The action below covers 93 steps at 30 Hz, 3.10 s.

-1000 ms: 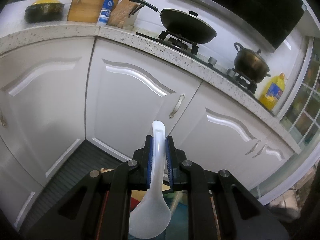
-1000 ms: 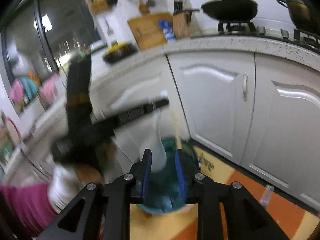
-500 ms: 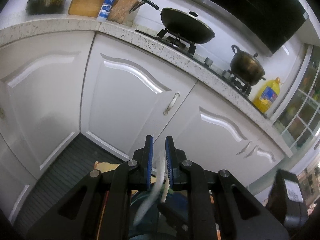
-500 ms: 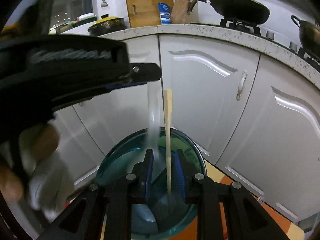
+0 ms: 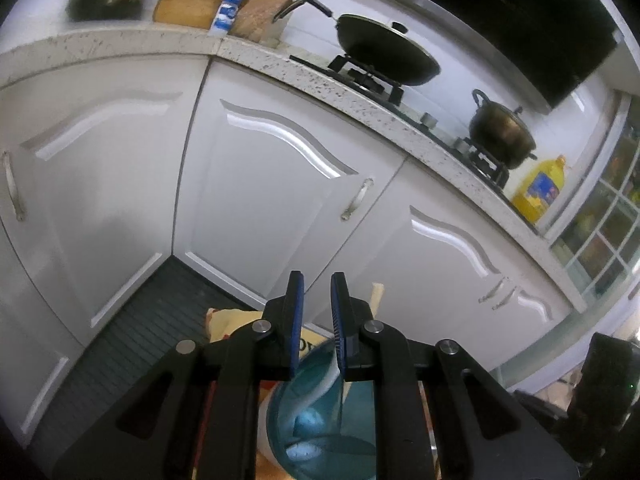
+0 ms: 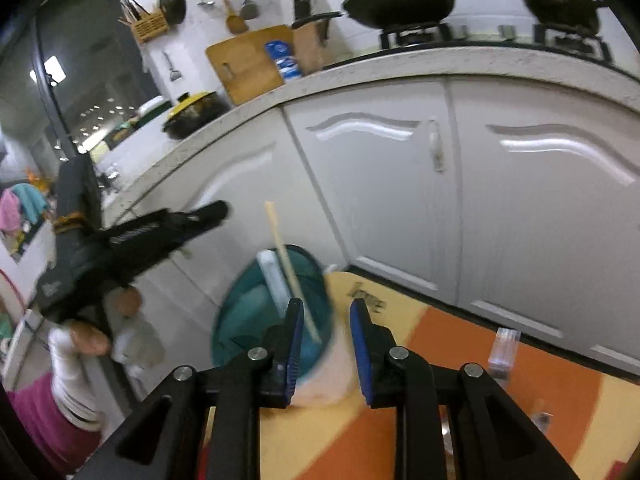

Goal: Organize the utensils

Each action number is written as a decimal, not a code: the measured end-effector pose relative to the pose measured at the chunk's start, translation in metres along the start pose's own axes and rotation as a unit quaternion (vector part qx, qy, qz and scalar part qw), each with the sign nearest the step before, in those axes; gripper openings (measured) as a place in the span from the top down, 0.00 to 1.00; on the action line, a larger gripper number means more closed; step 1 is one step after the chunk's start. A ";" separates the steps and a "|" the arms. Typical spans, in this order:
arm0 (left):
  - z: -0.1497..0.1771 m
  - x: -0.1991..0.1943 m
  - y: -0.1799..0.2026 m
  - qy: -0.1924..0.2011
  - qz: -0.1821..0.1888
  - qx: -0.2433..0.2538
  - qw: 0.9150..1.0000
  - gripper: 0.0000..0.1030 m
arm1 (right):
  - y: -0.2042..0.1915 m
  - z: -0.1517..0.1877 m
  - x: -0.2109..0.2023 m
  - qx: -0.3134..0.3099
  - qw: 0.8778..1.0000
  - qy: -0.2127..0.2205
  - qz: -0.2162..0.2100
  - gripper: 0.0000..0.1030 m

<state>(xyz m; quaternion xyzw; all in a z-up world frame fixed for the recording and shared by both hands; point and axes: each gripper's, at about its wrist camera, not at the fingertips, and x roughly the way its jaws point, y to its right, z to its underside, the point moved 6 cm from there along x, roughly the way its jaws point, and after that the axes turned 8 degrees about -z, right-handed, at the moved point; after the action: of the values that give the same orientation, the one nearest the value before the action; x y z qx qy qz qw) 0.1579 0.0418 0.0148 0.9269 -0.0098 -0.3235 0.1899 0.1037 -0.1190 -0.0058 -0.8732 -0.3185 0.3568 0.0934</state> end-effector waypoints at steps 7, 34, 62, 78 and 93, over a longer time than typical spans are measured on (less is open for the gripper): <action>0.024 -0.028 0.022 0.003 -0.014 0.052 0.999 0.61 | 0.015 0.014 -0.033 0.027 0.999 0.018 0.027 0.76; 0.133 -0.065 0.101 -0.077 0.015 0.171 0.982 0.45 | 0.061 0.098 -0.131 0.070 0.986 0.007 0.149 0.63; 0.208 0.015 0.122 -0.214 0.035 0.173 0.961 0.45 | 0.150 0.056 -0.028 0.109 0.990 -0.059 0.074 0.63; 0.209 0.067 0.130 -0.242 0.039 0.169 0.955 0.45 | 0.202 0.040 0.060 0.113 0.986 -0.110 0.057 0.80; 0.206 0.107 0.140 -0.250 0.055 0.175 0.951 0.74 | 0.212 0.047 0.012 0.098 0.992 -0.063 0.041 0.98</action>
<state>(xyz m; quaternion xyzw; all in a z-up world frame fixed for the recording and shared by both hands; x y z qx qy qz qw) 0.1329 -0.1745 -0.1468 0.8332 -0.1641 -0.5269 0.0342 0.1820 -0.2795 -0.1292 -0.8479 -0.2508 0.4445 0.1432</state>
